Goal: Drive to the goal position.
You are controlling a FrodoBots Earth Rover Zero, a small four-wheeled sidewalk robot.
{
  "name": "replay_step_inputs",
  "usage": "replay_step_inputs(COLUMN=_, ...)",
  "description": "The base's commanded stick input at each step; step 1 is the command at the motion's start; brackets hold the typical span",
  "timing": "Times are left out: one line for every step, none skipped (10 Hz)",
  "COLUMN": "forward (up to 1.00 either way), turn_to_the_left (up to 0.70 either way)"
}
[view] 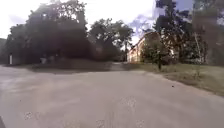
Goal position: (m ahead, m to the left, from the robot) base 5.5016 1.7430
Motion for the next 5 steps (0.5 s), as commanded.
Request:
replay_step_inputs(forward=0.70, turn_to_the_left=0.00)
replay_step_inputs(forward=0.70, turn_to_the_left=0.00)
replay_step_inputs(forward=0.70, turn_to_the_left=0.00)
replay_step_inputs(forward=0.70, turn_to_the_left=0.00)
replay_step_inputs(forward=0.70, turn_to_the_left=0.00)
